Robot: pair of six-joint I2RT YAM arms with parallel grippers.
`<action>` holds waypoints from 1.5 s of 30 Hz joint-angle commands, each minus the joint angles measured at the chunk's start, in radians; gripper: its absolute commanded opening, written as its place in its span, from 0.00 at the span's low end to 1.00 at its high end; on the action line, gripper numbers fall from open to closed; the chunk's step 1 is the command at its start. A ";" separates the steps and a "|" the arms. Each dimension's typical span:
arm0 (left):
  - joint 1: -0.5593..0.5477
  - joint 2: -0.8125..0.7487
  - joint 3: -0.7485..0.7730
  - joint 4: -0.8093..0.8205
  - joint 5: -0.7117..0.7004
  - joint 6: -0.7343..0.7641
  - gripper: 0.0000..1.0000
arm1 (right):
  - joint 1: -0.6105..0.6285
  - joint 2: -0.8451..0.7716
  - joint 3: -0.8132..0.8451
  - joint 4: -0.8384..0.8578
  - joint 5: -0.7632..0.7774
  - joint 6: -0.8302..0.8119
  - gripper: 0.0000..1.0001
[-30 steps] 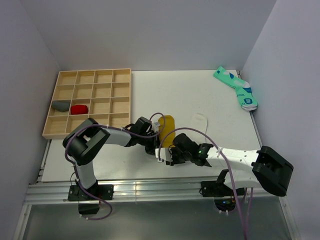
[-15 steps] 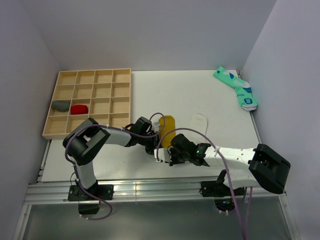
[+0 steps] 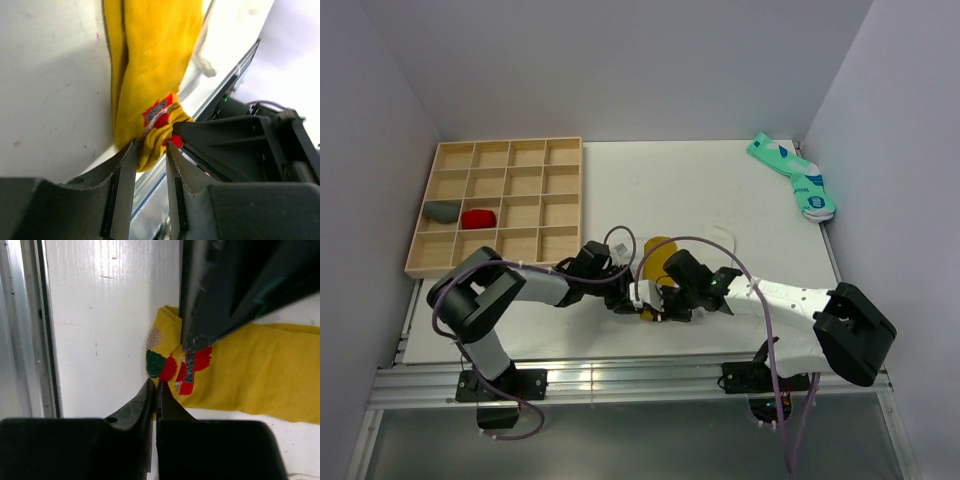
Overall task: Roll the socks
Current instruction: Roll the sock at the center of the board.
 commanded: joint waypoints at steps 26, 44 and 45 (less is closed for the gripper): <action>-0.219 -0.316 -0.235 0.483 -0.644 0.618 0.41 | -0.470 0.721 0.645 -0.823 -0.569 -0.214 0.00; -0.206 -0.028 -0.087 0.596 -0.295 0.723 0.54 | -0.519 0.770 0.673 -0.831 -0.551 -0.161 0.00; -0.203 -0.011 -0.087 0.604 -0.291 0.719 0.54 | -0.519 0.776 0.676 -0.834 -0.552 -0.164 0.00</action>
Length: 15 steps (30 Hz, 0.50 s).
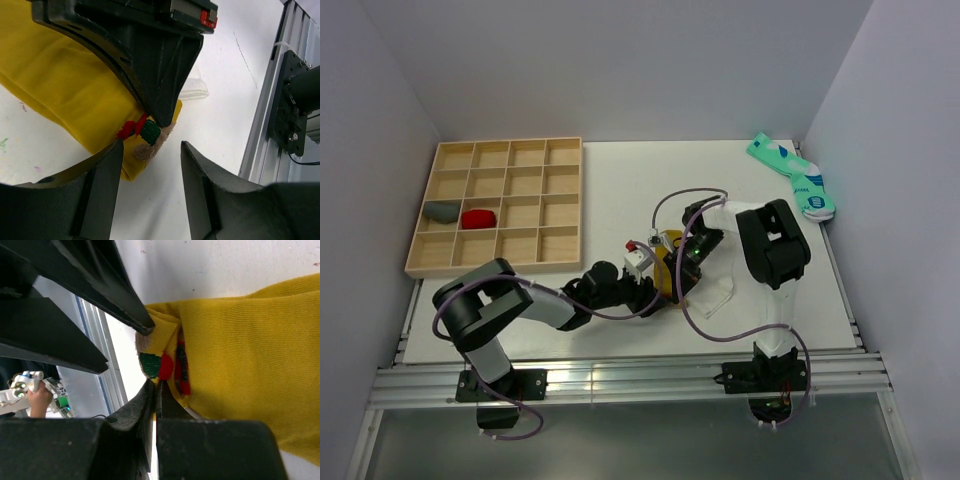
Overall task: Roll the socks
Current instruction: Roll the sock at the center of the board.
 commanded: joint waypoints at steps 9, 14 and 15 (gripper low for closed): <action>0.027 0.097 0.052 0.133 0.096 0.010 0.57 | -0.020 0.063 0.063 -0.066 -0.025 -0.003 0.00; 0.032 0.119 0.064 0.117 0.124 0.013 0.55 | -0.037 0.086 0.083 -0.085 -0.035 -0.003 0.00; 0.032 0.120 0.061 0.120 0.125 0.013 0.55 | -0.038 0.093 0.086 -0.086 -0.035 -0.005 0.00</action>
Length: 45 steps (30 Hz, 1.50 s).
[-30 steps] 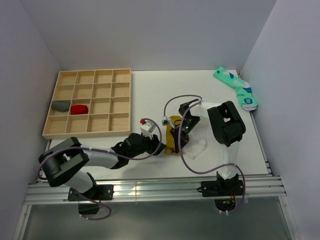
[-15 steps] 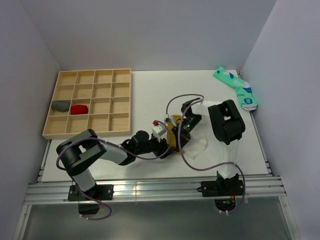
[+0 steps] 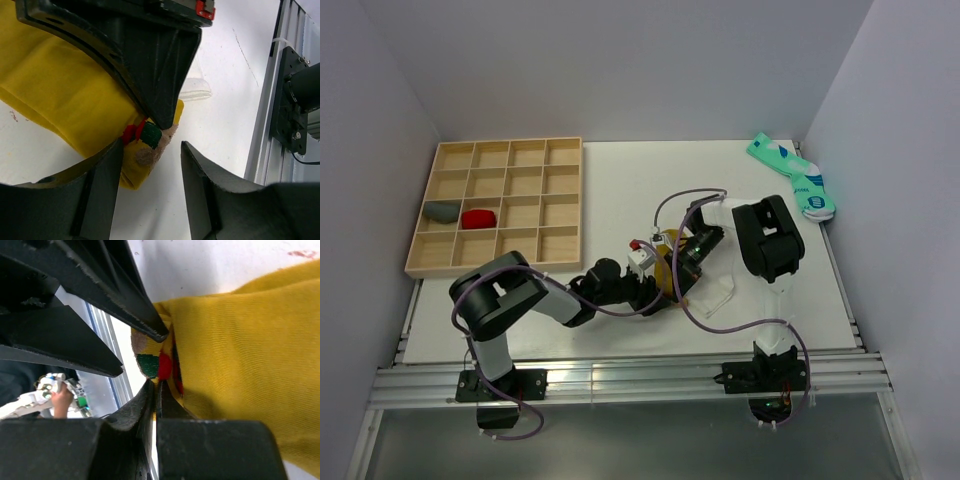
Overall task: Roll the socks
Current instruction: Roll the sock at the center of the board.
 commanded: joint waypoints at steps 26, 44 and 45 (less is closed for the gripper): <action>0.001 0.080 0.056 -0.028 0.057 -0.096 0.04 | -0.036 -0.018 0.016 0.134 0.022 0.154 0.10; 0.045 0.029 -0.016 -0.225 0.019 -0.339 0.00 | -0.085 -0.282 -0.204 0.369 0.167 0.219 0.48; 0.049 0.026 -0.024 -0.214 0.031 -0.365 0.00 | -0.092 -0.284 -0.210 0.369 0.171 0.210 0.48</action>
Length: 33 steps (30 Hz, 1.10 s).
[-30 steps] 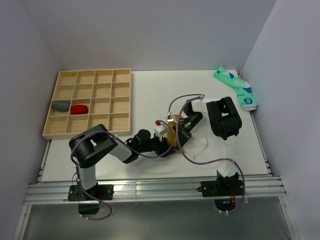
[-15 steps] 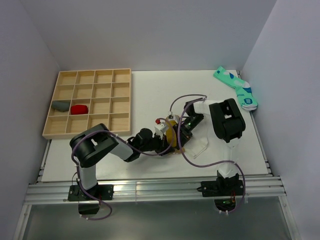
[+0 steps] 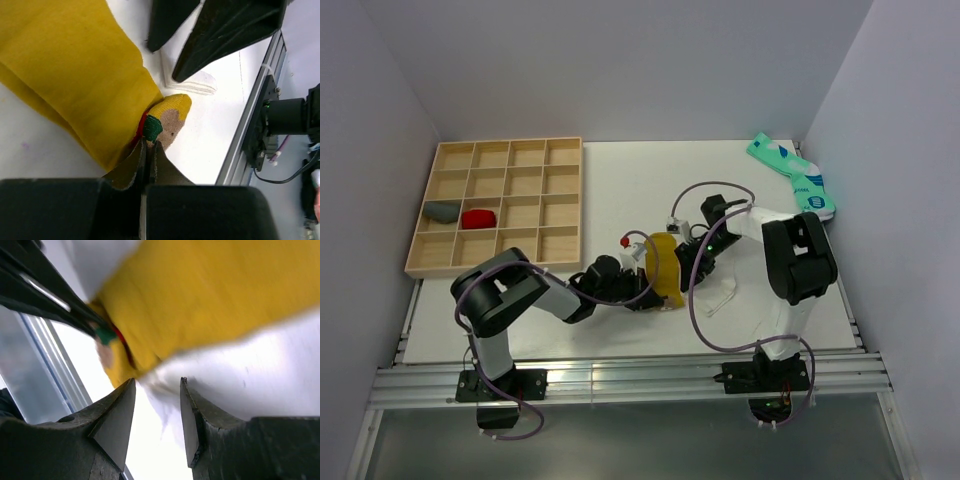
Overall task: Roll the socks
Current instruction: Roll the sock at the center of the board.
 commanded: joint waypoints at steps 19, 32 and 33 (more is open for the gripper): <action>0.081 0.100 0.018 -0.302 0.299 -0.270 0.00 | 0.016 -0.513 -0.297 0.274 0.181 -0.201 0.43; 0.096 0.109 0.080 -0.436 0.315 -0.317 0.00 | 0.380 -0.699 -0.509 0.408 0.289 -0.229 0.46; 0.097 0.109 0.081 -0.434 0.318 -0.326 0.00 | 0.392 -0.698 -0.518 0.411 0.290 -0.227 0.46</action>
